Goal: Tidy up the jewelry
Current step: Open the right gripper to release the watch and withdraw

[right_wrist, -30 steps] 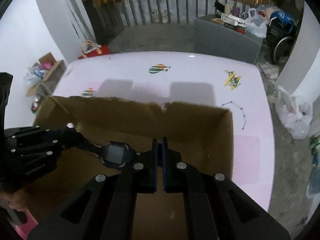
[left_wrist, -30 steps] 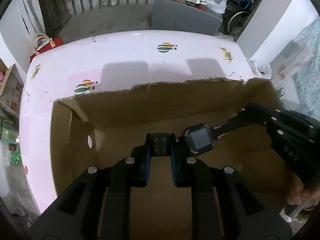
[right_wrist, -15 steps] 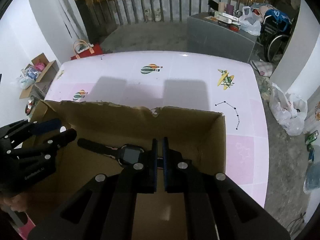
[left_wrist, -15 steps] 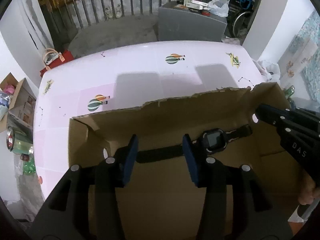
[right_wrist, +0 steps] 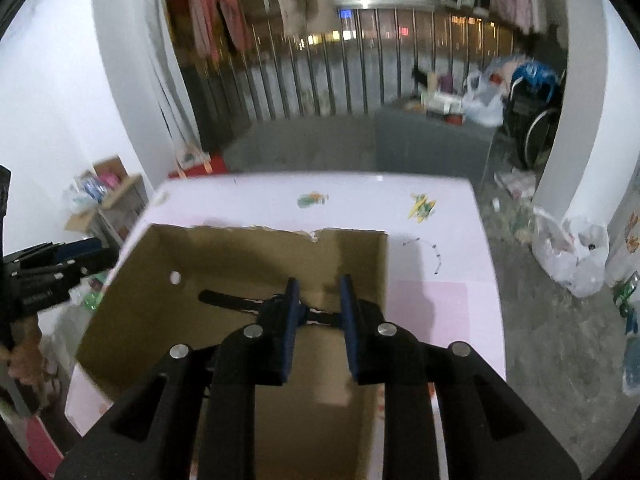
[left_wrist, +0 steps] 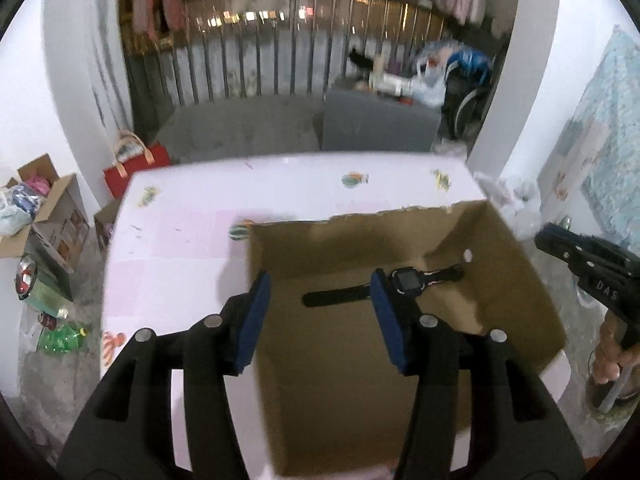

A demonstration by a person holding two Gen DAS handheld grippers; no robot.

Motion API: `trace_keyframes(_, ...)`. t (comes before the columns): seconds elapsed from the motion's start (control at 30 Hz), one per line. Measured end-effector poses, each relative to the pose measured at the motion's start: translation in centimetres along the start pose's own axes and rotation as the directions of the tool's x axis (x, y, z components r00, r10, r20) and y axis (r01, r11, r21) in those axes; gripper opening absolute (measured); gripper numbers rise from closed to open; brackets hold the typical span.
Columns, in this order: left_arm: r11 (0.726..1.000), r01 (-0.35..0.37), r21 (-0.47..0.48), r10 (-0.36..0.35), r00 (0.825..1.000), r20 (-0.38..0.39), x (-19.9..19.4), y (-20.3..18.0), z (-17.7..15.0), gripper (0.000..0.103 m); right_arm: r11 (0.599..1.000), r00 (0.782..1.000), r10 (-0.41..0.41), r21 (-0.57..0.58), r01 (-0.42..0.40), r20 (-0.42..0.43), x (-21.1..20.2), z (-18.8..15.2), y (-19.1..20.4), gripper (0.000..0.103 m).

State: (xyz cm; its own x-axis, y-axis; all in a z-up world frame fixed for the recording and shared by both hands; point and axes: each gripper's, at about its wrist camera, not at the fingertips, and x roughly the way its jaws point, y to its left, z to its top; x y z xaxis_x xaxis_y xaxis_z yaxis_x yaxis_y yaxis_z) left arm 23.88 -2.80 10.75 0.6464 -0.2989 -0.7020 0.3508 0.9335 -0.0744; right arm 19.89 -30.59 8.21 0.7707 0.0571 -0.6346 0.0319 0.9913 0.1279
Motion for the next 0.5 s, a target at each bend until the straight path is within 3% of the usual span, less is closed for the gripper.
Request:
trace_keyframes(0.23, 1.0, -0.001, 0.004, 0.001, 0.993, 0.118, -7.1, 2.0, -6.6, 0.049, 0.999, 0.997, 0.05, -0.019, -0.049, 0.056, -4.5, -7.3, 1.2, 0.021)
trace_keyframes(0.37, 1.0, 0.0, 0.013, -0.002, 0.99, 0.138, -8.4, 2.6, -10.4, 0.049, 0.994, 0.993, 0.101, -0.04, -0.098, 0.057, -5.2, -10.9, 3.1, 0.021)
trace_keyframes(0.5, 0.998, 0.056, 0.026, -0.059, 0.99, 0.131, -7.6, 2.7, -14.0, 0.049, 0.984, 0.986, 0.158, -0.097, -0.152, 0.057, -5.2, -13.6, 5.7, 0.021)
